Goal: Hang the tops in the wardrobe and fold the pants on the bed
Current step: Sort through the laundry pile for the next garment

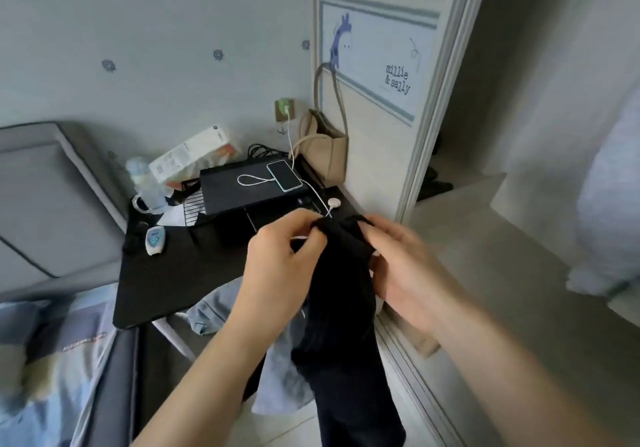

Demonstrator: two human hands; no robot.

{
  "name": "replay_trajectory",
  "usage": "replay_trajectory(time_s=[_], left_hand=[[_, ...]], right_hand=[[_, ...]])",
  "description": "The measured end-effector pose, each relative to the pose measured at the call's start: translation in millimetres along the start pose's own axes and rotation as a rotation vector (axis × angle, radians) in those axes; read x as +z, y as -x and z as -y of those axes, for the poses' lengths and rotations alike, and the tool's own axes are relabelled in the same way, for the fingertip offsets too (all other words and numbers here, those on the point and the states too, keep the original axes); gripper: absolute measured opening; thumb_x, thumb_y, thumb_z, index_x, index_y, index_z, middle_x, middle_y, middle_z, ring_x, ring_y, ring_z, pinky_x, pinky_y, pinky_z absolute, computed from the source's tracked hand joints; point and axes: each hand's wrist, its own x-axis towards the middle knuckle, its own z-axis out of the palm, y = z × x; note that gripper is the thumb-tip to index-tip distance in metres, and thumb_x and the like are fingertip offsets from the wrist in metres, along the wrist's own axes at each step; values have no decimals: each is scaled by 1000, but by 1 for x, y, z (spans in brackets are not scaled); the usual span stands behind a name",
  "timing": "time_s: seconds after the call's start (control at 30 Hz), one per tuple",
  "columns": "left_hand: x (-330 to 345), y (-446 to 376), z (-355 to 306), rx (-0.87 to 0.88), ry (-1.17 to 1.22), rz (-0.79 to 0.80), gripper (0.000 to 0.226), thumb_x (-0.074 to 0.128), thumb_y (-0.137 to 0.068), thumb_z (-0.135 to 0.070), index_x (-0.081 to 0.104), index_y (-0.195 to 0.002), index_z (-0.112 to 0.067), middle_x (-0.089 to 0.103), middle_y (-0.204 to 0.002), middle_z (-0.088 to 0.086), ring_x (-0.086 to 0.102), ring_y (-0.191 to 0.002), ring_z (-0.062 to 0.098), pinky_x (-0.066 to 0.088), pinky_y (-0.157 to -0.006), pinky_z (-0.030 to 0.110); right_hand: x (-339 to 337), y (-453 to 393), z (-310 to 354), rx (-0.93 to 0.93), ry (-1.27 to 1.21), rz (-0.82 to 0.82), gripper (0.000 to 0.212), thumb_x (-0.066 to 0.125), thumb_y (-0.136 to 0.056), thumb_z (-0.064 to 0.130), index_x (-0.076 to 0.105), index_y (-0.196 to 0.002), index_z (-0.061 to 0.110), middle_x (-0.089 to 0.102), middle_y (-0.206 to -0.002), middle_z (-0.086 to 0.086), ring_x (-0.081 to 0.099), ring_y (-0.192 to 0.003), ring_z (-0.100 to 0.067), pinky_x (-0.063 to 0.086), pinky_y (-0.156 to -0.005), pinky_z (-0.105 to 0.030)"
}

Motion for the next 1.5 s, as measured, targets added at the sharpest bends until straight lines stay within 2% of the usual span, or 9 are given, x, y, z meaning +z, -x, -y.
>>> replay_trajectory(time_s=[0.13,0.37,0.5,0.73,0.83,1.1,1.2,1.37,1.5], left_hand=[[51,-40,-25,54,100,132,19,58,-94,-19,62,-78,-10,52,-62,9,44,-58,17,37,-55,35],[131,-93,-48,141,142,411,17,77,-80,-28,62,-74,-22,67,-65,4,61,-59,9,49,-57,25],[165,-119,-21,207,-123,563,30,80,-65,-28,58,-83,-36,67,-73,-13,63,-66,-1,46,-60,12],[193,-198,19,131,-861,647,29,56,-87,-15,67,-114,-19,71,-101,3,65,-94,23,51,-83,31],[182,-248,-14,-116,-712,666,35,59,-95,-24,59,-126,-7,69,-103,11,67,-96,26,52,-78,30],[188,-348,-81,-547,812,687,16,70,-76,-10,72,-86,2,72,-80,16,75,-79,23,61,-65,36],[204,-378,-101,-546,854,772,11,67,-79,-18,65,-69,-14,56,-60,-1,59,-52,16,57,-60,32],[222,-405,-133,-369,591,914,18,67,-72,-26,75,-84,-17,70,-95,3,66,-82,17,57,-74,29],[232,-425,-159,-285,618,881,14,52,-76,-17,63,-85,-15,70,-90,6,68,-67,17,56,-57,26]], right_hand=[[-54,6,33,-38,190,27,43,66,-78,50,60,-113,28,69,-106,-2,67,-101,-19,53,-84,-36],[-136,12,97,-523,1023,-321,13,68,-86,20,58,-80,15,52,-60,12,50,-56,-1,34,-52,-9],[-163,21,124,-626,765,-540,15,60,-82,13,50,-71,13,40,-49,9,35,-44,-3,28,-42,-14],[-204,5,179,-636,174,-786,23,47,-89,14,55,-68,21,56,-70,-7,69,-54,-27,53,-43,-30],[-219,-14,184,-636,134,-838,19,42,-96,8,51,-80,13,58,-82,-14,72,-66,-29,56,-51,-33],[-261,-49,223,-727,305,-974,24,45,-95,7,53,-77,21,66,-91,-9,73,-82,-24,59,-63,-37],[-271,-57,234,-717,360,-999,25,48,-95,9,52,-76,24,68,-93,-5,73,-85,-21,59,-65,-39],[-273,-71,240,-621,547,-1096,30,47,-95,15,54,-74,35,67,-85,1,73,-79,-17,60,-62,-40],[-269,-77,246,-403,1032,-1205,13,49,-93,24,53,-80,23,68,-74,-6,70,-72,-23,58,-68,-48]])
